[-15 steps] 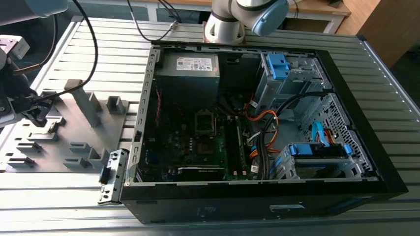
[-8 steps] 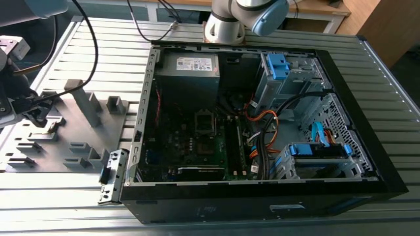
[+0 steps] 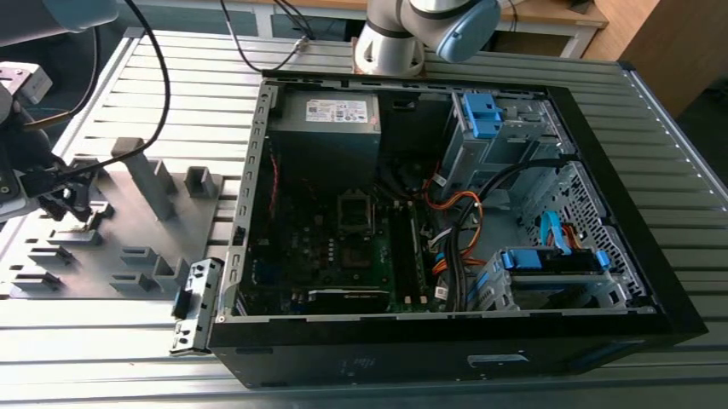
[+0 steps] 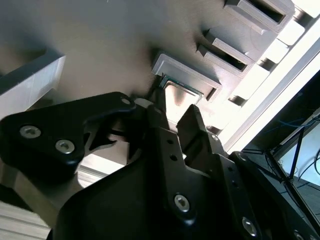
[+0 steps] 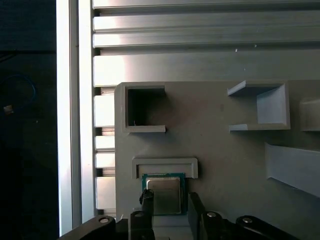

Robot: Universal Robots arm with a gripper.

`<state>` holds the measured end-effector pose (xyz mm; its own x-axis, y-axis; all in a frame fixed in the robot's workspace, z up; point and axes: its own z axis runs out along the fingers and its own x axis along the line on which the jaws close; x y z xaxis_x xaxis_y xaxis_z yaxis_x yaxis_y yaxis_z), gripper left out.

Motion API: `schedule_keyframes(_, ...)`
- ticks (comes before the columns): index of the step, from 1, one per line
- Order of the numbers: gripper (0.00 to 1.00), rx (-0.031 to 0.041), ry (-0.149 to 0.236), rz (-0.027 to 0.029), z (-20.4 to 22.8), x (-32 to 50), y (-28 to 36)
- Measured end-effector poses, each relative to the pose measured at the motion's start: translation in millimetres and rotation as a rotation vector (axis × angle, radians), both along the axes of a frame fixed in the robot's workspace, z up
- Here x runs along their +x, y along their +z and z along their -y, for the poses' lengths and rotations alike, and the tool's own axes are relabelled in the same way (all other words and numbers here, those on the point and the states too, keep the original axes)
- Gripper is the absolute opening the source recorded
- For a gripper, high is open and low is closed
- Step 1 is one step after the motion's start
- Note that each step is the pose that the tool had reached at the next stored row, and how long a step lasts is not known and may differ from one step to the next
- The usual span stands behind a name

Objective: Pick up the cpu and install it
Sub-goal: 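Pick up the cpu and move it towards the insertion slot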

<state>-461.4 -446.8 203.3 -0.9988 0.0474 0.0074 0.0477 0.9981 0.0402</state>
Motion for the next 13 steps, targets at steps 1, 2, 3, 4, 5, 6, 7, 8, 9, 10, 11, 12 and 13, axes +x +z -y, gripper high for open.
schedule_keyframes(1, 0.41, 0.0000, 0.000, 0.0000, 0.0, 0.0, 0.0)
schedule_keyframes(2, 0.41, 0.0000, 0.000, 0.0000, 0.0, 0.0, 0.0)
schedule_keyframes(3, 0.47, 0.0000, 0.000, 0.0000, 0.0, 0.0, 0.0)
schedule_keyframes(4, 0.53, 0.0000, 0.000, 0.0000, 0.0, 0.0, -0.1)
schedule_keyframes(5, 0.53, 0.0000, 0.000, 0.0001, 0.0, 0.0, -0.1)
schedule_keyframes(6, 0.59, 0.0000, 0.000, 0.0000, 0.0, 0.0, -0.1)
schedule_keyframes(7, 0.59, 0.0000, 0.000, 0.0000, 0.0, 0.0, -0.1)
schedule_keyframes(8, 0.59, 0.0000, 0.000, 0.0000, 0.0, 0.0, -0.1)
schedule_keyframes(9, 0.59, 0.0000, 0.000, 0.0000, 0.0, 0.0, -0.1)
schedule_keyframes(10, 0.59, 0.0000, 0.000, 0.0000, 0.0, 0.0, -0.1)
schedule_keyframes(11, 0.59, 0.0000, 0.000, 0.0000, 0.0, 0.0, -0.1)
schedule_keyframes(12, 0.59, 0.0000, 0.000, 0.0000, 0.0, 0.0, -0.9)
schedule_keyframes(13, 0.59, 0.0000, 0.000, 0.0000, 0.0, 0.0, -1.6)
